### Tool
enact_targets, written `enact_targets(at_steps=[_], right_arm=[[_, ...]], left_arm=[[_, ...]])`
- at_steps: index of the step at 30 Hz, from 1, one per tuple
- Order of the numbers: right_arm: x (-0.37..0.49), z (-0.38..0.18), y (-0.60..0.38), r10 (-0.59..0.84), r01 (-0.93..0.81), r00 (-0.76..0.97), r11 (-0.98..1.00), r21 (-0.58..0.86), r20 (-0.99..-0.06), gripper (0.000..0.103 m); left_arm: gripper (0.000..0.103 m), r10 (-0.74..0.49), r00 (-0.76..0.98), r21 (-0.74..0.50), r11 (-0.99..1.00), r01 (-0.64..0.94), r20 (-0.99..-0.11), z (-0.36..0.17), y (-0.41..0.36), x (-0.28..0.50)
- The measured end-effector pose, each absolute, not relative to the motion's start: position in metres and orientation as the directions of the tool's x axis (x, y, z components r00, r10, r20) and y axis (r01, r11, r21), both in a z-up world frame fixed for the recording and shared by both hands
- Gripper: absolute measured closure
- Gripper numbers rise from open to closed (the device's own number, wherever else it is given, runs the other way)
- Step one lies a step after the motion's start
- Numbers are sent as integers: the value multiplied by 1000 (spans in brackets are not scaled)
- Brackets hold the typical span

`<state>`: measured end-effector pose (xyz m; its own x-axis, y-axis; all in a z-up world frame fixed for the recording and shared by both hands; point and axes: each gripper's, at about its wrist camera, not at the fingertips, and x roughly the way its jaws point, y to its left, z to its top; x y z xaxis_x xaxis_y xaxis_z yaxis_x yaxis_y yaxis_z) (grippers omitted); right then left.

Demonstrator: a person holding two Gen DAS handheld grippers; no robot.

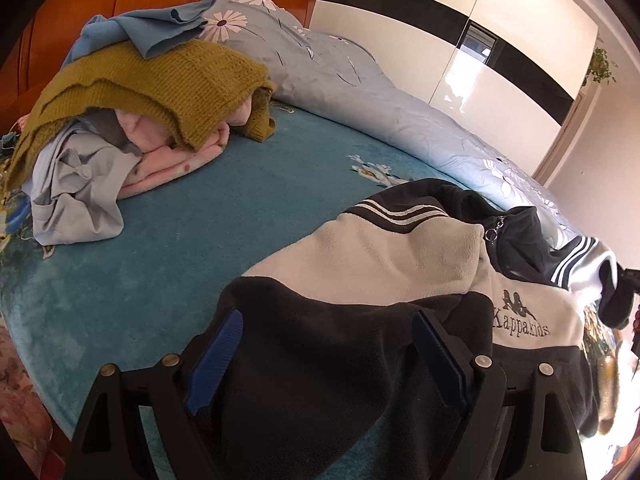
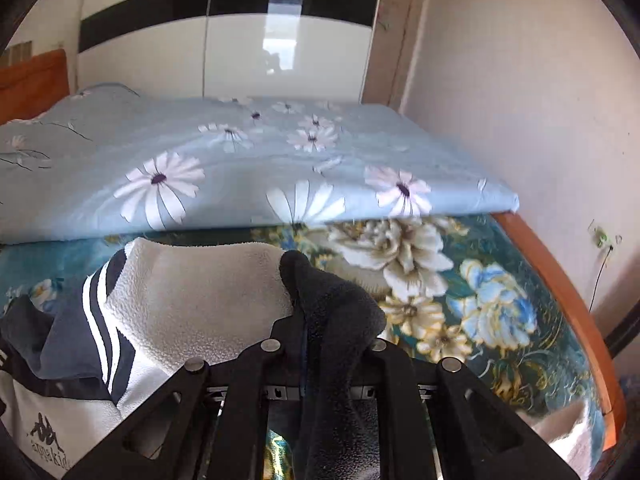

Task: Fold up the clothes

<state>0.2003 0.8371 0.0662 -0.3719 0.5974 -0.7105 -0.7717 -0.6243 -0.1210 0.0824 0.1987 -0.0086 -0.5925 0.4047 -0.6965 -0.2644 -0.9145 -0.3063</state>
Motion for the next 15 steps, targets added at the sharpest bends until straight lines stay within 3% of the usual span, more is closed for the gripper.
enact_targets(at_steps=[7, 10, 12, 15], right_arm=[[221, 25, 844, 519, -813, -375, -582, 4, -768, 88], [234, 49, 832, 486, -786, -458, -612, 85, -745, 71], [243, 66, 817, 481, -755, -508, -648, 101, -715, 56], [255, 85, 790, 478, -711, -566, -695, 104, -672, 41]], left_arm=[[14, 374, -582, -274, -927, -255, -722, -19, 190, 69], [14, 366, -582, -283, -930, -232, -726, -25, 181, 66], [14, 361, -579, -296, -932, -208, -731, -29, 172, 65], [14, 352, -575, -306, -935, -179, -739, -35, 163, 66]])
